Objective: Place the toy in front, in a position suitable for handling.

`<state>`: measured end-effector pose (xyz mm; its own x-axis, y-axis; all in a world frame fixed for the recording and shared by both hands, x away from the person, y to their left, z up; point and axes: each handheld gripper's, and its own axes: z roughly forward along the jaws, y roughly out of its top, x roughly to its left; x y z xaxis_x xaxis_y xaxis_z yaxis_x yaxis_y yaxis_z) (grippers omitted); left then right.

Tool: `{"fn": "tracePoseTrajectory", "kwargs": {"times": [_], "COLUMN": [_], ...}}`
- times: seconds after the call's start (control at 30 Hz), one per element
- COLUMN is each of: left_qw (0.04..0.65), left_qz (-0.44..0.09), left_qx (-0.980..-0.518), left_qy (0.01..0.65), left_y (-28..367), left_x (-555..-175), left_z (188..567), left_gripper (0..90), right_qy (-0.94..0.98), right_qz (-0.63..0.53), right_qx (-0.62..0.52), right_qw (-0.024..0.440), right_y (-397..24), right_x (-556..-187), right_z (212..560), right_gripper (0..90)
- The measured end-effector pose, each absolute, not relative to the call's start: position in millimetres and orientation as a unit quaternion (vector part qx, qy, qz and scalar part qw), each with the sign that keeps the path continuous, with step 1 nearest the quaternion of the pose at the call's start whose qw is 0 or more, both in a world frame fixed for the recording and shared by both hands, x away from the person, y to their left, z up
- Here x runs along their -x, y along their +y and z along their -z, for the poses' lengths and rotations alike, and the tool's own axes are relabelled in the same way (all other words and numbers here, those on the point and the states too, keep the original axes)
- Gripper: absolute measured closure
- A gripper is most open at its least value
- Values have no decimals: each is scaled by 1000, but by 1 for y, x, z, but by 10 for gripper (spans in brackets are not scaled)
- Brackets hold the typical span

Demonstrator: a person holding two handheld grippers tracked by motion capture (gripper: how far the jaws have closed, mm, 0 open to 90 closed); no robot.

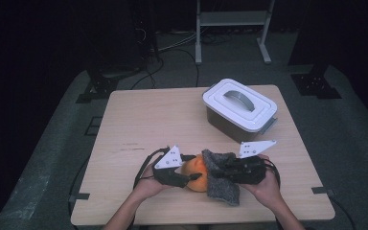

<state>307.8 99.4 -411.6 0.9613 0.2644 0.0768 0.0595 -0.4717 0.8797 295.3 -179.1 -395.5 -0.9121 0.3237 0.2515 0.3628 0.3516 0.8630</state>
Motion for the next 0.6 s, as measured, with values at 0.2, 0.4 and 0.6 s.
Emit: {"fn": "tracePoseTrajectory", "kwargs": {"times": [0.2,0.4,0.6], "left_qw": [501,477,478], "left_qz": [-103,-129,-124], "left_qx": [-858,-869,-868], "left_qy": [47,-33,-47], "left_y": [96,84,89], "left_x": [-301,-287,-287], "left_z": [413,414,415], "left_gripper": [418,429,431], "right_qy": [-817,-823,-815], "right_qz": [539,542,540], "right_qx": [204,172,208], "right_qw": [17,8,23], "right_y": [-181,-167,-180], "right_x": [-293,-283,-296], "right_z": [389,372,382], "right_gripper": [761,761,761]}}
